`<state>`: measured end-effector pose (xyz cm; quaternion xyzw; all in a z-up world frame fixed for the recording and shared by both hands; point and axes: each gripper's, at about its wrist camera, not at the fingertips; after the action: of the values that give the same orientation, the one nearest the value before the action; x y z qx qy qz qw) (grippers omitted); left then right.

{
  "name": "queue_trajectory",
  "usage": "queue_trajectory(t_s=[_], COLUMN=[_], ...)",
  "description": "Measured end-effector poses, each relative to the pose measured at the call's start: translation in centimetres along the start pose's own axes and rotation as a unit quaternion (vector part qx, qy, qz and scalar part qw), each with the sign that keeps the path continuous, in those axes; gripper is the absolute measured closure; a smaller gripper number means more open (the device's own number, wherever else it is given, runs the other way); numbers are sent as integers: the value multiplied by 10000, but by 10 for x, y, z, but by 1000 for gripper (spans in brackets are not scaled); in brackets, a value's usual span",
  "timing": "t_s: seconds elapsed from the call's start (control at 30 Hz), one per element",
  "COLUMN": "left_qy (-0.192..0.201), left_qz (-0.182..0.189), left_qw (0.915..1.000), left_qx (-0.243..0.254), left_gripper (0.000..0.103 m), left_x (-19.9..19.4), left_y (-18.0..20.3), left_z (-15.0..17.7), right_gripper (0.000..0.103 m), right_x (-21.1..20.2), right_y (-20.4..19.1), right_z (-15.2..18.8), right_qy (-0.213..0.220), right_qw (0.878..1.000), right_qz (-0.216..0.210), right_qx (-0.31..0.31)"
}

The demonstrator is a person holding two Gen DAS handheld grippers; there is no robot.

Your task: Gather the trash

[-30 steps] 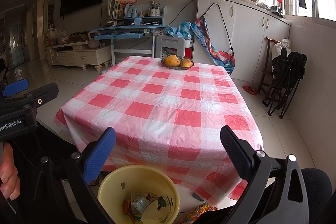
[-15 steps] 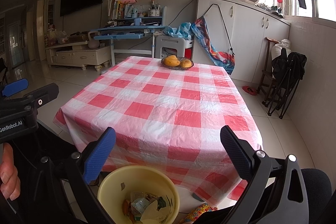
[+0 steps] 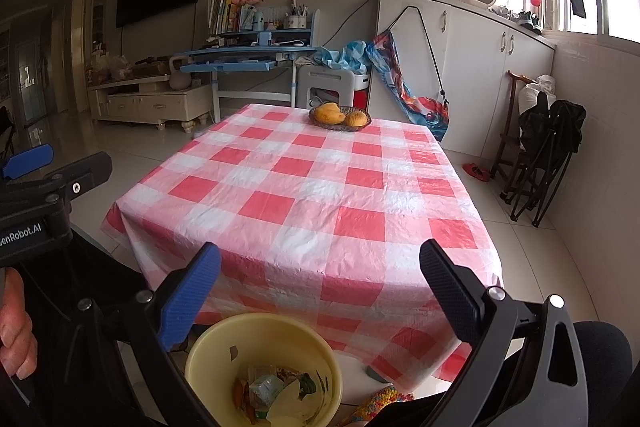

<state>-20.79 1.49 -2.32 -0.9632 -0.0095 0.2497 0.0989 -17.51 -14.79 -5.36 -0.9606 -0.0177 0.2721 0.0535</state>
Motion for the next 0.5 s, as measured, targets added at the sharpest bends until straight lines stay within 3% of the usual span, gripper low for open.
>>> queue_trajectory(t_s=[0.5], left_qy=[4], left_qz=[-14], left_qw=[10000], left_qx=[7], left_gripper=[7], left_x=[0], left_y=[0], left_z=[0], right_gripper=[8], right_x=[1], right_y=[-1], right_z=[1], right_qy=[-6], right_qw=[10000], right_qz=[1], right_qx=[-10])
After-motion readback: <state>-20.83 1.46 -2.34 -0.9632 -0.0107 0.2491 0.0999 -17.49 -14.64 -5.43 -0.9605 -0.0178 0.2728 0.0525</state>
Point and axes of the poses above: each gripper's, at about its wrist camera, not at the fingertips, and x roughly the way its jaws point, y to its right, z to its underside, and after that the axes turned 10 degrees about x, right-handed
